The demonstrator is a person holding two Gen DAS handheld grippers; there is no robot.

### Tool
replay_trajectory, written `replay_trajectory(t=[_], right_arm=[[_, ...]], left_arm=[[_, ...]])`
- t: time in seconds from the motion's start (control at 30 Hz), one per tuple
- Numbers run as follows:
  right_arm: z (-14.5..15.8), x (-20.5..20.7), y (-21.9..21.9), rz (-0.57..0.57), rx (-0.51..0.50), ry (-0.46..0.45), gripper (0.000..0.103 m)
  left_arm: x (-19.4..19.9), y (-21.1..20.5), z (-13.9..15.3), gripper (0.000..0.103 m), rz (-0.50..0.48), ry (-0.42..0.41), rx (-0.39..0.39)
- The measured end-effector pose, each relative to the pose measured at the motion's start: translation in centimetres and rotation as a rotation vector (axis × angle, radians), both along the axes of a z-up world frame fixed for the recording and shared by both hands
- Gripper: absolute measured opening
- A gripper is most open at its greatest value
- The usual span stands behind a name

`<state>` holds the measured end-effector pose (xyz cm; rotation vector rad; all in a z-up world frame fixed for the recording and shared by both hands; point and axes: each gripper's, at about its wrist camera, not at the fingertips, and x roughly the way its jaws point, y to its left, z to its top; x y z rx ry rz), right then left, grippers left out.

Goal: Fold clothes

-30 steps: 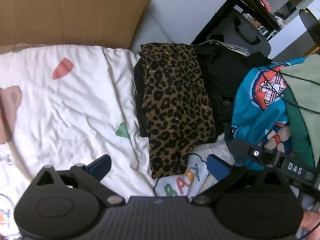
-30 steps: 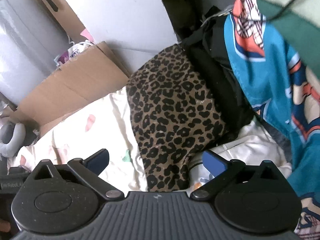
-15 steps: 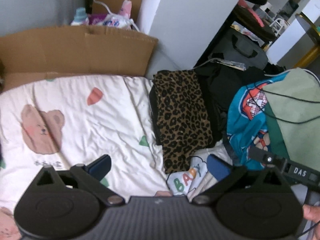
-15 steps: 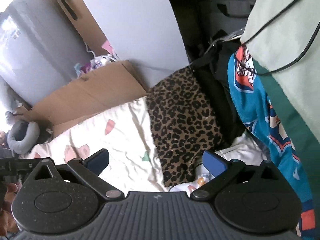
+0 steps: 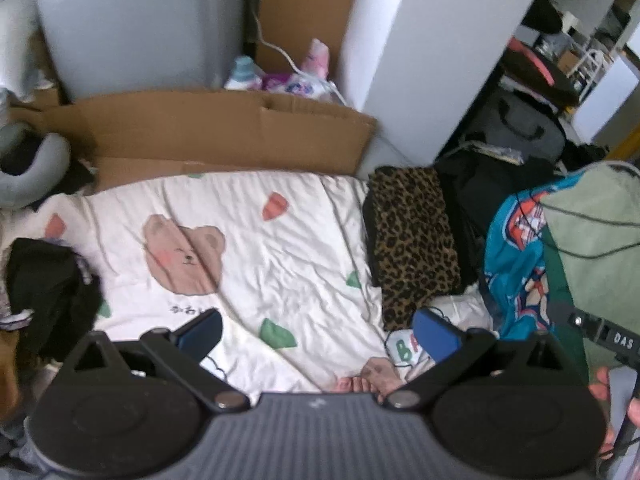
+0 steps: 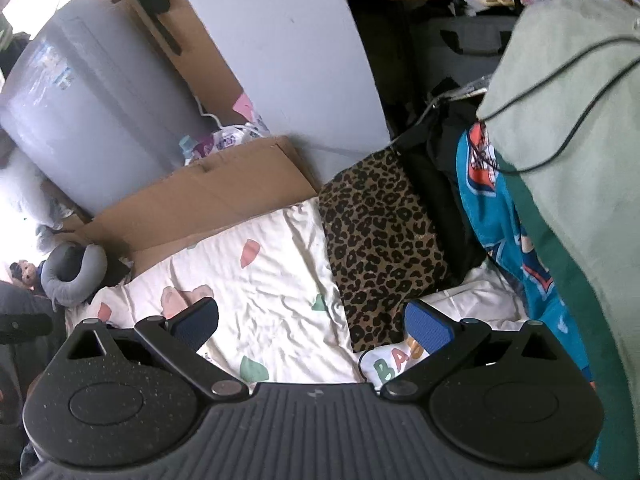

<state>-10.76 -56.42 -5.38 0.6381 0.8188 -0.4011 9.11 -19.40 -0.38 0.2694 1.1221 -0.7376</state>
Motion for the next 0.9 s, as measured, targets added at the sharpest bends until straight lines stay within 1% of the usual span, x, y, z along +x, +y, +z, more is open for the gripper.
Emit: replay_trajectory(t=[0.13, 0.2, 0.3, 0.4, 0.5, 0.6, 0.77, 0.9], right_arm=[[3.0, 0.2, 1.7, 0.044, -0.031, 0.015, 0.103], [4.7, 0.4, 2.7, 0.07, -0.058, 0.033, 0.103], [7.3, 0.4, 4.2, 0.059, -0.075, 0.048, 0.103], [9.7, 0.5, 5.8, 0.059, -0.093, 0.072, 0.103], [11.8, 0.3, 7.3, 0.08, -0.092, 0.051, 0.103], [13.7, 0.6, 8.7, 0.088, -0.108, 0.046, 0.103], [16.6, 1.3, 11.6, 0.121, -0.126, 0.013, 0.103], [18.2, 2.5, 14.1, 0.175, -0.144, -0.012, 0.103]], left_arm=[[-0.2, 1.2, 1.3, 0.103, -0.056, 0.002, 0.021], [-0.4, 2.2, 2.1, 0.103, -0.045, -0.005, 0.011], [-0.5, 4.1, 3.7, 0.103, -0.025, 0.004, -0.012], [-0.6, 5.8, 5.9, 0.103, -0.012, -0.016, -0.024], [-0.9, 7.5, 8.4, 0.103, -0.019, -0.021, -0.057], [-1.3, 9.5, 10.3, 0.103, -0.016, -0.042, -0.066], [-1.4, 12.9, 11.4, 0.103, 0.031, -0.056, -0.08], [-1.4, 15.7, 11.0, 0.103, 0.066, -0.039, -0.097]])
